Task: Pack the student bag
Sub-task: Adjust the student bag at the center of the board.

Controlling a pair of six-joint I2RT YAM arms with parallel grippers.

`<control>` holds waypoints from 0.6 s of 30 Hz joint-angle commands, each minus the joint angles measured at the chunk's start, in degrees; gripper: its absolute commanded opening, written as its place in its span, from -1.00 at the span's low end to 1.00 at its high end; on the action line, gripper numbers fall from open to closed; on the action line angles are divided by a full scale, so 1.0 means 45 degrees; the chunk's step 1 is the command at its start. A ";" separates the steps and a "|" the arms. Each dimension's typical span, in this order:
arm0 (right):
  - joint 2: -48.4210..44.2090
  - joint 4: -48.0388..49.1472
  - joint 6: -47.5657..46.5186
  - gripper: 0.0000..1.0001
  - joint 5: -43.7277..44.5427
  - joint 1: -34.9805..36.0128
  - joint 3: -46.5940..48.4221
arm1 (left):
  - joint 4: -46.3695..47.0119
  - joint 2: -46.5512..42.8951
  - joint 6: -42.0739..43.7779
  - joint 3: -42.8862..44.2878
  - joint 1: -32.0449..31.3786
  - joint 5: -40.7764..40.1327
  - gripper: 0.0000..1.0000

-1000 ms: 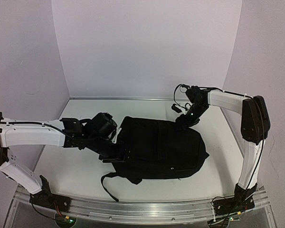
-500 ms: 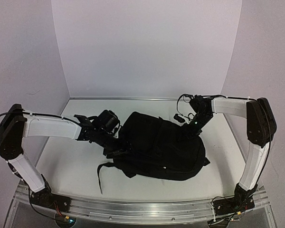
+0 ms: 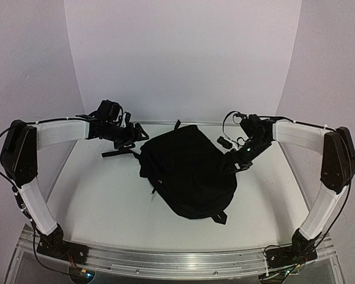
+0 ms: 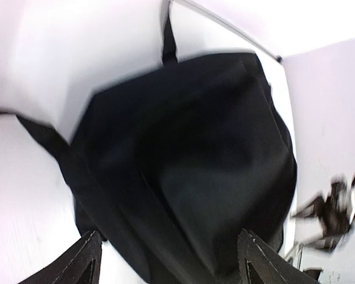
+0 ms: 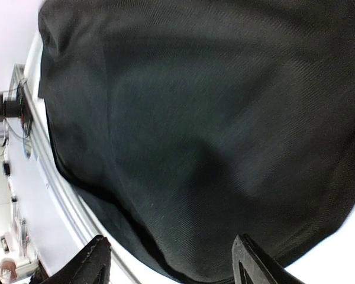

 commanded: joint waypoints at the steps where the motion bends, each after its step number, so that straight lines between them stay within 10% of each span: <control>1: 0.0061 0.0879 0.1177 0.47 0.1531 -0.0353 0.1132 | 0.0188 -0.1783 -0.0231 -0.1864 -0.0684 0.0219 0.59; 11: 0.2099 0.1176 0.1570 0.36 0.1045 -0.0363 0.1366 | 0.2570 -0.1483 -0.1800 -0.3888 -0.2652 0.0751 0.50; 18: 0.1326 0.1602 0.1127 -0.02 -0.1637 -0.0069 -0.0719 | 0.2988 0.0344 -0.1163 -0.2782 -0.2170 0.1195 0.00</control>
